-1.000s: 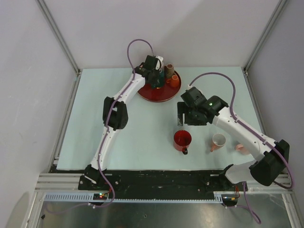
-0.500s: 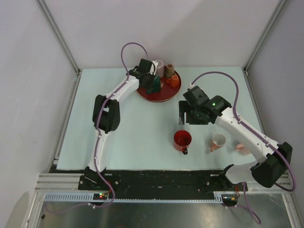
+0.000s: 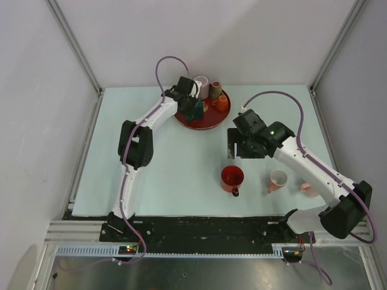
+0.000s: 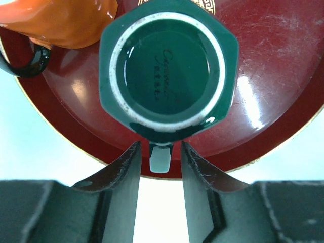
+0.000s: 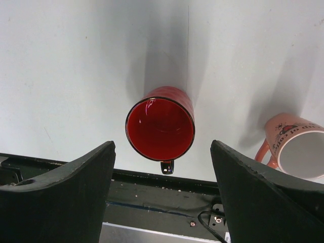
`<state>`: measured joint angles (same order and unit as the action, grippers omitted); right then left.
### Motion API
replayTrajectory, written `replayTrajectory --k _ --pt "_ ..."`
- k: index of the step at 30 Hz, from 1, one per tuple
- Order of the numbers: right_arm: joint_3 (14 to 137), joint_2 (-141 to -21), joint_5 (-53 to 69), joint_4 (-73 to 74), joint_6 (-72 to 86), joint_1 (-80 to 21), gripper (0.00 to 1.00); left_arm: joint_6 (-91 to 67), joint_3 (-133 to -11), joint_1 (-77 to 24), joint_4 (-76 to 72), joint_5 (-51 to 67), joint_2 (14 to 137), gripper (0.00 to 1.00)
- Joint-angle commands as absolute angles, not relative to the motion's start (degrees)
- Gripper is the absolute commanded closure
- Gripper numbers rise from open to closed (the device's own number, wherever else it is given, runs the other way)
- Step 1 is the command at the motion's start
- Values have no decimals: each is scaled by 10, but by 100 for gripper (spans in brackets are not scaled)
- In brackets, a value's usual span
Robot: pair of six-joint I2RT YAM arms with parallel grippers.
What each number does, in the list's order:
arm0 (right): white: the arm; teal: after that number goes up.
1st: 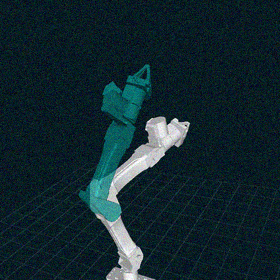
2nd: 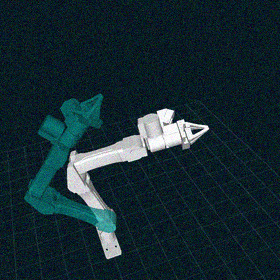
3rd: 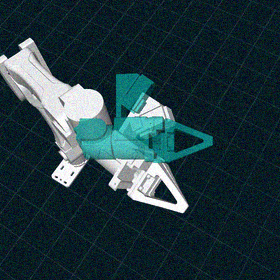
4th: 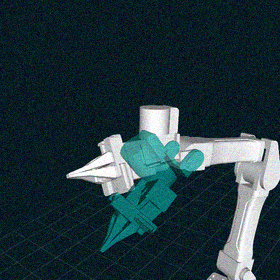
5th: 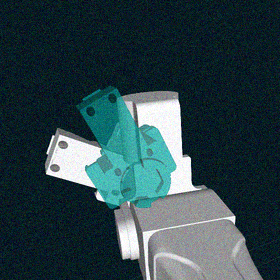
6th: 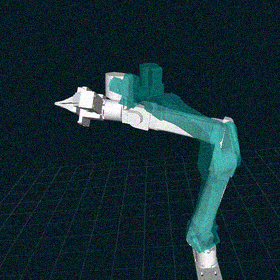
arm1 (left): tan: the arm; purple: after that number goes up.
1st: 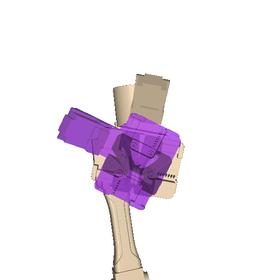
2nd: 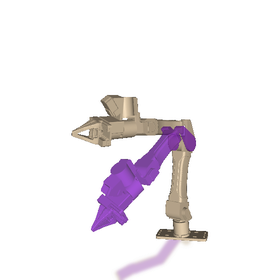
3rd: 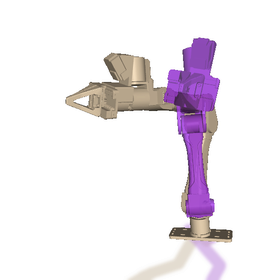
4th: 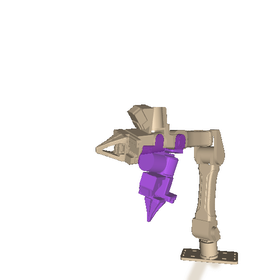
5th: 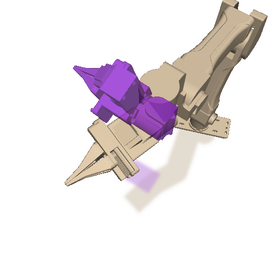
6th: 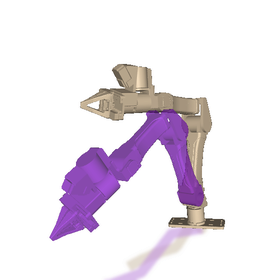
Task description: Turn the mug right side up
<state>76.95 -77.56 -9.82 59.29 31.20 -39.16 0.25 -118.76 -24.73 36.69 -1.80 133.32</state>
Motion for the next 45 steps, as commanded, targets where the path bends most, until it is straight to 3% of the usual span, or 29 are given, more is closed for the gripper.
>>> replayTrajectory --k 1,7,9,15,19,26,34,41,42,43,45 --pt "792 -756 -105 586 305 -394 19 20 -1224 -244 366 -22 1354 64" --pt "792 -746 -108 583 304 -393 19 29 -1225 -244 367 -8 1360 94" --pt "794 -740 -105 580 305 -391 19 24 -1217 -244 367 -5 1349 99" --pt "802 -707 -36 506 289 -357 14 -20 -1225 -230 368 115 1246 100" --pt "779 -682 78 364 295 -302 2 -76 -1262 -215 381 255 1177 100" --pt "732 -689 209 22 419 -227 1 -180 -1310 -208 406 464 1101 100" --pt "732 -744 205 -174 556 -229 3 -255 -1347 -217 407 536 1070 100" --pt "741 -772 206 -279 593 -226 22 -264 -1299 -234 407 571 1052 100" --pt "746 -781 214 -291 603 -225 29 -263 -1292 -239 407 574 1051 100" --pt "749 -788 221 -300 612 -225 42 -261 -1287 -242 407 576 1050 100" --pt "757 -802 236 -312 627 -224 74 -254 -1278 -245 407 572 1048 100"
